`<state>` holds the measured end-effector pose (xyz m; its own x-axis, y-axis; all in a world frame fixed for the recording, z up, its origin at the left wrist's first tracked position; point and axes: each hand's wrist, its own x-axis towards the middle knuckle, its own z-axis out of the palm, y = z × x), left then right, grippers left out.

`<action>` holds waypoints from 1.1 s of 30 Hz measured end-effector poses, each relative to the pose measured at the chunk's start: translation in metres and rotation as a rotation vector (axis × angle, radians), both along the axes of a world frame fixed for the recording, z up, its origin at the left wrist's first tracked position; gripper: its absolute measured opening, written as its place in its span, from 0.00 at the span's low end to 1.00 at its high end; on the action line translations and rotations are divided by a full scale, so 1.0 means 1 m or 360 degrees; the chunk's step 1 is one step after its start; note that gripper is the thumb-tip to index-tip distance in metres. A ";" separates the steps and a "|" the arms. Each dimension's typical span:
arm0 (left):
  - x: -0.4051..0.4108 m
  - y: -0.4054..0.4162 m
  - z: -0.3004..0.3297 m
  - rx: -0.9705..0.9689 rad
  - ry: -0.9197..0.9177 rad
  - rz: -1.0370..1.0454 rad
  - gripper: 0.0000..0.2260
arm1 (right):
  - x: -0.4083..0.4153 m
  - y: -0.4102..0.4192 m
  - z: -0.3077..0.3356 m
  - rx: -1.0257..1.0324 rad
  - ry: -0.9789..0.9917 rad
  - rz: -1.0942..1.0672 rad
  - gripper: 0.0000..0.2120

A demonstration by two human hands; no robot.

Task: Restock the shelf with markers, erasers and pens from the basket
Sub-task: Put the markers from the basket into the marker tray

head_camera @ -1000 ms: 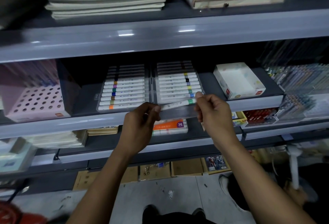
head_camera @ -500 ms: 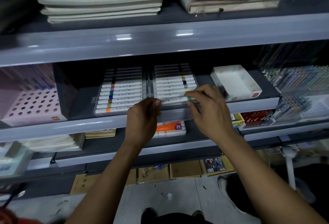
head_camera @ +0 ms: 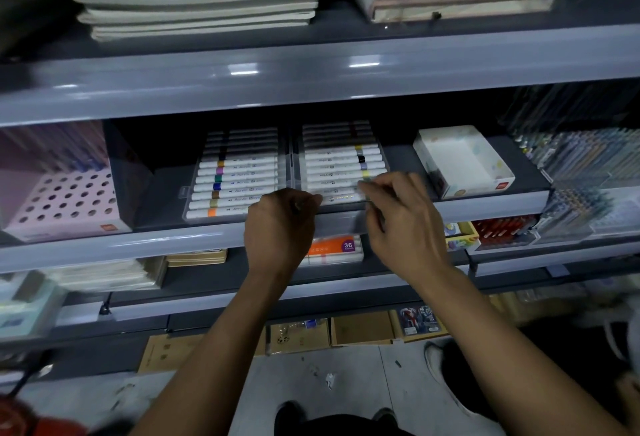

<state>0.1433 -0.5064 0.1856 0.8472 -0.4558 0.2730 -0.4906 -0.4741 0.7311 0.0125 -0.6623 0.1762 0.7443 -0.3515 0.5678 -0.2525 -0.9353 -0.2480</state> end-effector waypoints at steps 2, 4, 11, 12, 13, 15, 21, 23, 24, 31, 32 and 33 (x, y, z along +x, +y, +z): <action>0.001 -0.003 0.000 -0.0016 0.0010 0.0038 0.09 | 0.000 0.006 -0.003 -0.0026 0.0039 0.0009 0.19; 0.002 -0.004 0.000 -0.0059 0.0011 0.0092 0.09 | -0.002 0.008 -0.005 -0.0032 0.0078 -0.0022 0.20; -0.002 0.002 -0.006 -0.0066 -0.0060 0.0131 0.12 | -0.004 0.011 -0.013 -0.0042 0.0112 -0.0113 0.20; -0.002 0.003 -0.006 -0.0059 -0.0064 0.0135 0.10 | -0.004 0.011 -0.014 -0.0030 0.0107 -0.0129 0.20; -0.003 0.005 -0.005 -0.0051 -0.0067 0.0142 0.09 | -0.004 0.012 -0.015 -0.0020 0.0108 -0.0144 0.21; -0.003 0.006 -0.005 -0.0037 -0.0071 0.0149 0.09 | -0.003 0.013 -0.018 -0.0005 0.0112 -0.0160 0.22; -0.006 0.009 -0.007 -0.0021 -0.0194 0.0082 0.08 | -0.003 0.013 -0.018 0.0034 0.0114 -0.0150 0.23; -0.009 0.011 -0.008 0.0012 -0.0235 0.0073 0.11 | -0.003 0.014 -0.019 0.0055 0.0135 -0.0145 0.24; -0.010 0.012 -0.009 0.0033 -0.0234 0.0049 0.12 | -0.003 0.015 -0.019 0.0063 0.0139 -0.0139 0.25; -0.008 0.008 -0.016 0.0011 -0.0125 -0.0156 0.14 | -0.005 0.019 -0.021 0.0045 0.0179 -0.0131 0.29; -0.008 0.010 -0.016 0.0015 -0.0131 -0.0171 0.14 | -0.005 0.019 -0.021 0.0044 0.0200 -0.0134 0.30; -0.007 0.011 -0.016 0.0031 -0.0131 -0.0193 0.15 | -0.006 0.020 -0.021 0.0041 0.0220 -0.0139 0.31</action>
<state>0.1364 -0.4951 0.1694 0.7608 -0.5593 0.3293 -0.6030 -0.4214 0.6773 0.0069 -0.6425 0.1548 0.7806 -0.4316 0.4520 -0.3660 -0.9020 -0.2291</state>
